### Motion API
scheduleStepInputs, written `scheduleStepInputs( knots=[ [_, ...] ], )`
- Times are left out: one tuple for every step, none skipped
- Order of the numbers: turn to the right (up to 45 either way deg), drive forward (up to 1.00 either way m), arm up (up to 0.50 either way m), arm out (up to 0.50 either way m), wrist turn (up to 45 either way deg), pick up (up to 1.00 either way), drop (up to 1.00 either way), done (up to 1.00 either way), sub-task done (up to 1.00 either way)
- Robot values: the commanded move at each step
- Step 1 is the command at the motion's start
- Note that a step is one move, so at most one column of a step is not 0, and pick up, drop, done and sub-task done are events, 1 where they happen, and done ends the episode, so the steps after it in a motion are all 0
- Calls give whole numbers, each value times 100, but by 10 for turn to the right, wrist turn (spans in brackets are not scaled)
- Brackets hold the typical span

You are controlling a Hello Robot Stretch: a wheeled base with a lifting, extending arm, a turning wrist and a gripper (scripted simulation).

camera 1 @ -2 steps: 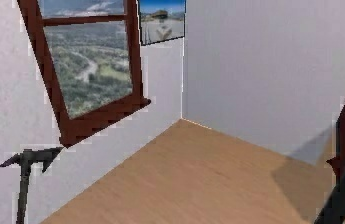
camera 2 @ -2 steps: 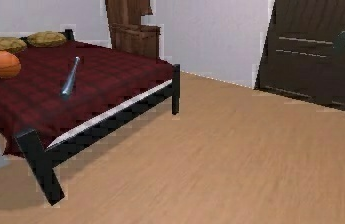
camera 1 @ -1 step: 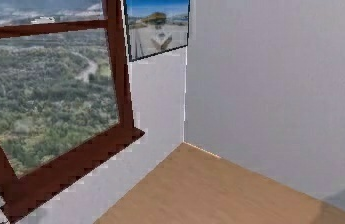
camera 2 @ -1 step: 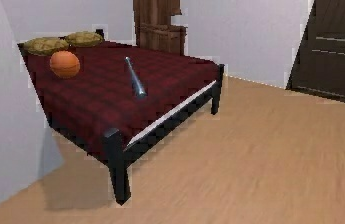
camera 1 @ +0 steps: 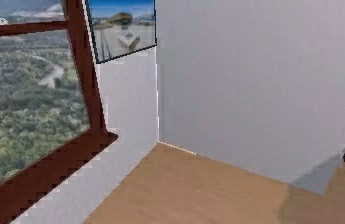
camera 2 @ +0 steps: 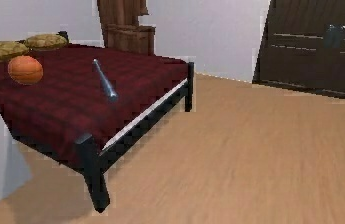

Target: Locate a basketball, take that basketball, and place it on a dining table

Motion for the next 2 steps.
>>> scheduleStepInputs(
  knots=[
    [0, 30, 0, 0, 0, 0, 0, 0, 0],
    [420, 0, 0, 0, 0, 0, 0, 0, 0]
  ],
)
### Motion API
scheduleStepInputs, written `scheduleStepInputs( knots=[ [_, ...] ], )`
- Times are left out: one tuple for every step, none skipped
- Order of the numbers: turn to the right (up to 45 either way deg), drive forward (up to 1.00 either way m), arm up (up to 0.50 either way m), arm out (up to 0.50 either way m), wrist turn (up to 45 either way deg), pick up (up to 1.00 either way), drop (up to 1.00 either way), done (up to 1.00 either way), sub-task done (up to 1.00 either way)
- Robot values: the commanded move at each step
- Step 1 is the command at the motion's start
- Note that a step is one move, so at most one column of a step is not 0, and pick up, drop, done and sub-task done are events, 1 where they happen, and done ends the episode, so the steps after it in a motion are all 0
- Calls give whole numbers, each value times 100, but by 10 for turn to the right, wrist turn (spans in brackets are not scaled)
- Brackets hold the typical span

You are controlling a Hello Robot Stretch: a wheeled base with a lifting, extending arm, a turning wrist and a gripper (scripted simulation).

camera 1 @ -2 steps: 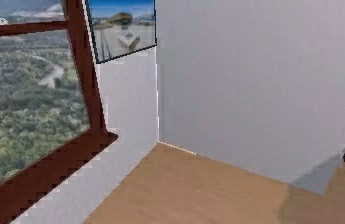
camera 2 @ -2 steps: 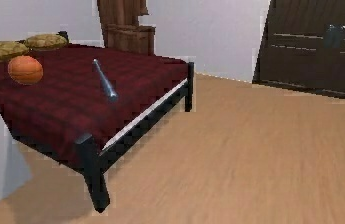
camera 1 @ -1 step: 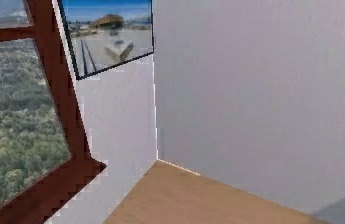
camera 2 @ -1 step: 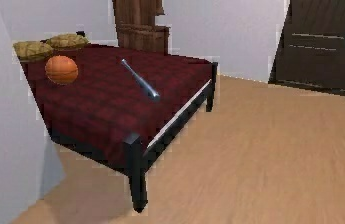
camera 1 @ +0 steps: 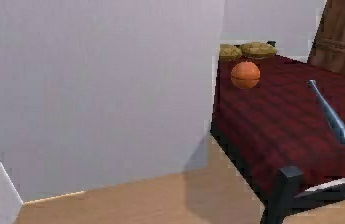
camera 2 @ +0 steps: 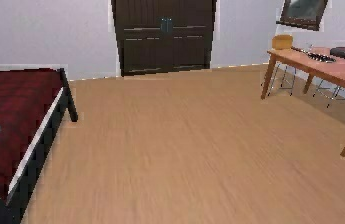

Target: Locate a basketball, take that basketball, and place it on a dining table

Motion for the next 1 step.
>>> scheduleStepInputs(
  knots=[
    [0, 75, 0, 0, 0, 0, 0, 0, 0]
  ],
)
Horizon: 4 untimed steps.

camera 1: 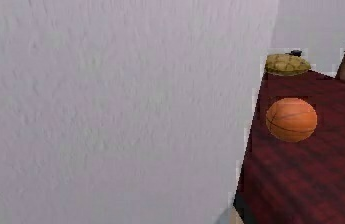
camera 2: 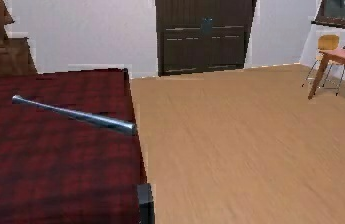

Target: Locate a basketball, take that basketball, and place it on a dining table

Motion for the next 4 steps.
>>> scheduleStepInputs(
  knots=[
    [-450, 0, 0, 0, 0, 0, 0, 0, 0],
    [-90, 0, 0, 0, 0, 0, 0, 0, 0],
    [450, 0, 0, 0, 0, 0, 0, 0, 0],
    [420, 0, 0, 0, 0, 0, 0, 0, 0]
  ],
)
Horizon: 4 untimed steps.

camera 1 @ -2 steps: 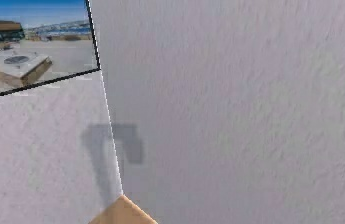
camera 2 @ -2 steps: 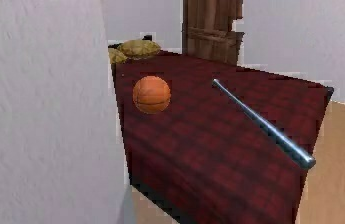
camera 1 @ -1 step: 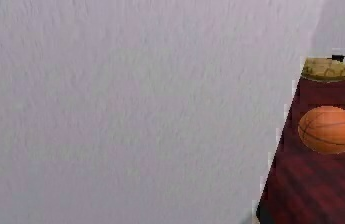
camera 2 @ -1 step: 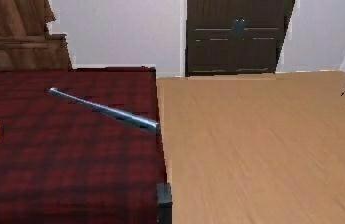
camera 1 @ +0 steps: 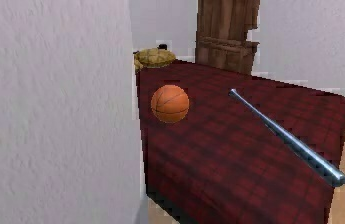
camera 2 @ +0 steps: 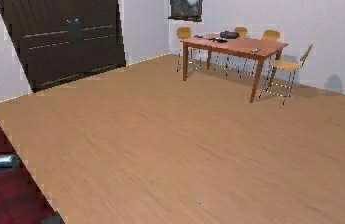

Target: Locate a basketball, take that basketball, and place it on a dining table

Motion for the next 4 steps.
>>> scheduleStepInputs(
  knots=[
    [0, 35, 0, 0, 0, 0, 0, 0, 0],
    [-450, 0, 0, 0, 0, 0, 0, 0, 0],
    [-390, 0, 0, 0, 0, 0, 0, 0, 0],
    [0, 0, 50, 0, 0, 0, 0, 0, 0]
  ],
)
